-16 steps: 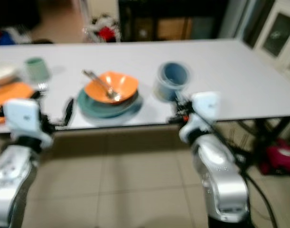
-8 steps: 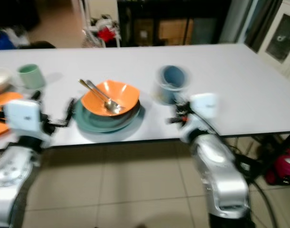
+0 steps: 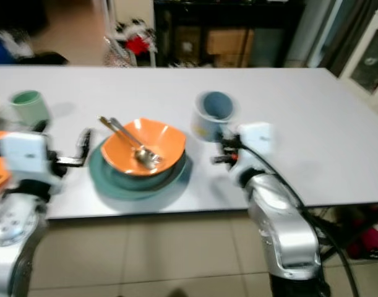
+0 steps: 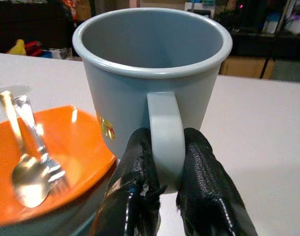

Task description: Setting the table

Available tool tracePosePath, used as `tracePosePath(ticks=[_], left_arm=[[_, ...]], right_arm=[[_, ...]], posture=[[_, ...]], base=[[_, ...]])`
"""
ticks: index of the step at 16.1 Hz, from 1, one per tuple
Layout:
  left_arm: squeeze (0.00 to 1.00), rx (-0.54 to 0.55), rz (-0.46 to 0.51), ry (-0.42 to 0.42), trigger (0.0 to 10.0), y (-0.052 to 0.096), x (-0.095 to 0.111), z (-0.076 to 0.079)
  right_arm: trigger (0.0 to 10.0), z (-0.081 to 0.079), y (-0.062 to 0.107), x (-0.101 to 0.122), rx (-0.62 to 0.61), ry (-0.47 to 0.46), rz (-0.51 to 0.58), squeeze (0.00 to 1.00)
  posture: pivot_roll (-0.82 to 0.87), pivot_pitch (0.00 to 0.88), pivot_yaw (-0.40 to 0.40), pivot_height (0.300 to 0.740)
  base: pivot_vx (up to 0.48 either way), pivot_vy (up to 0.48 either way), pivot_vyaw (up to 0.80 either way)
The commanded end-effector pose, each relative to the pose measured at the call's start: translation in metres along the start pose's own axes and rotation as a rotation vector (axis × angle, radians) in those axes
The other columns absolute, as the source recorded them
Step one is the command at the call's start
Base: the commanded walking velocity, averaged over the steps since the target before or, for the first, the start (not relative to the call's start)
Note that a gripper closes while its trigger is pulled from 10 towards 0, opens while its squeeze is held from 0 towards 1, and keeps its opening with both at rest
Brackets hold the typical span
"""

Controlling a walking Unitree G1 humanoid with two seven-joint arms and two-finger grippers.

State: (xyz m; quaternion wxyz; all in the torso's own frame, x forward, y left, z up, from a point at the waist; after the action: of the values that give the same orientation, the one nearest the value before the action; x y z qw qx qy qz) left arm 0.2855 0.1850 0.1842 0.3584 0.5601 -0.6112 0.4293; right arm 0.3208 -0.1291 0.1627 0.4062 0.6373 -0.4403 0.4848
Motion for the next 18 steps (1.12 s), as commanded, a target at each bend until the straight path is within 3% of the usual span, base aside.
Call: tracePosePath(ticks=[1, 8, 12, 13, 15, 18], left_arm=[[0.0, -0.008, 0.02, -0.004, 10.0, 0.001, 0.007, 0.004], [0.0, -0.046, 0.043, -0.017, 10.0, 0.002, 0.012, 0.005], [0.0, -0.123, 0.047, -0.004, 10.0, -0.001, 0.015, 0.011], [0.0, -0.159, 0.059, 0.005, 10.0, -0.003, 0.019, 0.014], [0.0, -0.352, 0.132, 0.048, 10.0, 0.002, 0.037, 0.036], [0.0, -0.49, 0.117, 0.045, 10.0, 0.003, 0.04, 0.053]], right_arm=[[10.0, 0.018, 0.001, 0.005, -0.068, -0.002, 0.019, 0.0], [10.0, 0.012, -0.013, 0.001, -0.021, 0.003, -0.008, 0.0], [10.0, 0.012, -0.031, -0.002, 0.004, 0.047, -0.041, 0.0], [10.0, 0.012, -0.038, -0.004, 0.015, 0.064, -0.058, 0.0], [10.0, 0.023, -0.054, -0.008, -0.007, 0.067, -0.083, 0.0], [10.0, 0.028, -0.072, -0.011, -0.008, 0.052, -0.092, 0.0]], posture=[[-0.1, 0.0, -0.008, 0.74], [-0.09, 0.0, 0.003, 0.74], [-0.08, 0.0, 0.016, 0.74], [-0.08, 0.0, 0.017, 0.74], [-0.07, 0.0, 0.023, 0.74], [-0.07, 0.0, 0.033, 0.74]], base=[[0.356, 0.0, 0.0], [0.354, 0.0, 0.0], [0.143, 0.0, 0.0], [0.0, 0.0, 0.0], [0.0, 0.0, 0.0], [0.0, 0.0, 0.0]])
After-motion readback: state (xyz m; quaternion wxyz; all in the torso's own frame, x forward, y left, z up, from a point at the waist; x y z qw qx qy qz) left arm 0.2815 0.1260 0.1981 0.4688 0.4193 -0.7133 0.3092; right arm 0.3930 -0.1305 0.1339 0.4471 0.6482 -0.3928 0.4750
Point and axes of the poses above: a point about 5 cm out from each wrist's last joint towards the gripper, its own y axis pointing back from the gripper into the wrist, its own x axis along the axis of the wrist's last joint, z = x × y, the point moved 5 cm from there along -y, pointing out of the wrist towards the gripper, and after that the axes turned 12 degrees about -y, right-handed, at the moved point
